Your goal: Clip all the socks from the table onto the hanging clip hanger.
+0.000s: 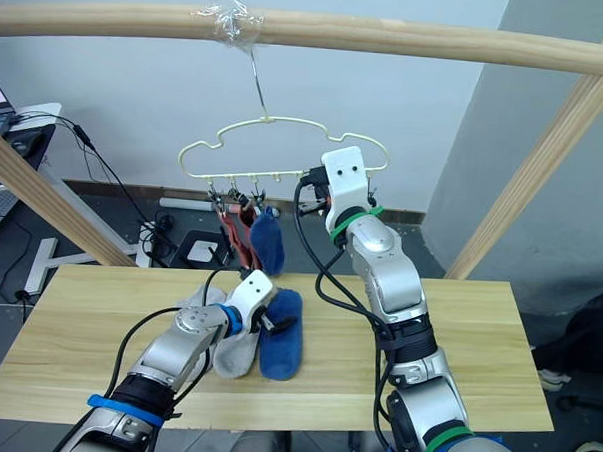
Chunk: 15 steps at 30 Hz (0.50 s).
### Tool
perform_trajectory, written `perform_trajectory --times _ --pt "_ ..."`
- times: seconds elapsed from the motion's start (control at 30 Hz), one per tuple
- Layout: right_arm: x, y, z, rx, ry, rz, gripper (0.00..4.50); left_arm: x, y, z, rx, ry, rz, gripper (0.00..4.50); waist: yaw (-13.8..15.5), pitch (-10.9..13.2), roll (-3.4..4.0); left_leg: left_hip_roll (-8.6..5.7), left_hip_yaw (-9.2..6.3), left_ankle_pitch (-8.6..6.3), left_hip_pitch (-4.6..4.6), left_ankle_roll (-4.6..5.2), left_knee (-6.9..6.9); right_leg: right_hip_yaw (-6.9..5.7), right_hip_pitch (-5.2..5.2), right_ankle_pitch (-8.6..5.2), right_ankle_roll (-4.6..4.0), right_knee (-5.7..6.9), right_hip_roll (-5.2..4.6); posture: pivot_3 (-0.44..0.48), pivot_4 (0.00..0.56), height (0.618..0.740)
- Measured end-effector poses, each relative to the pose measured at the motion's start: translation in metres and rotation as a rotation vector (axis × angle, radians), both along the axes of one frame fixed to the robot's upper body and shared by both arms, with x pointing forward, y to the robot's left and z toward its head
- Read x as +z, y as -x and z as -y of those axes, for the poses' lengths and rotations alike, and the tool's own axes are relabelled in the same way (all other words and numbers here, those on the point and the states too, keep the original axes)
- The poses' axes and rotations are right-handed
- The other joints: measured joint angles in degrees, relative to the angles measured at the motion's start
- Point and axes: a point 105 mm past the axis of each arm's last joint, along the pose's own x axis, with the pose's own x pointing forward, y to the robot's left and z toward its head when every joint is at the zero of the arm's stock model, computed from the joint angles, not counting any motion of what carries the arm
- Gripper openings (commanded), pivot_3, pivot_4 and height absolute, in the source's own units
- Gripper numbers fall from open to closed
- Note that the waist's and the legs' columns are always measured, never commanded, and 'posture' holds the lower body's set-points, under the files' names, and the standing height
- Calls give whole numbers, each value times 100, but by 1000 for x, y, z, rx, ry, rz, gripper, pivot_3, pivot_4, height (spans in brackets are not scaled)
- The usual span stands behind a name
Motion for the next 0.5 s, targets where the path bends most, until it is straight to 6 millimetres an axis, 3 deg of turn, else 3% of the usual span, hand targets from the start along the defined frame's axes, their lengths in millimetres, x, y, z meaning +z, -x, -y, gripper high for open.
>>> perform_trajectory --times 0.43,0.5 --pt "-1 1 -2 8 -2 -10 0 0 3 6 -33 22 25 135 8 0 0 -1 1 0 1 0 2 1 1 1 -1 1 -3 -51 199 701" --pt "-1 1 -2 8 -2 -10 0 2 3 7 -56 26 52 27 10 0 0 -1 0 0 0 0 2 0 0 1 -1 1 -3 -51 199 701"
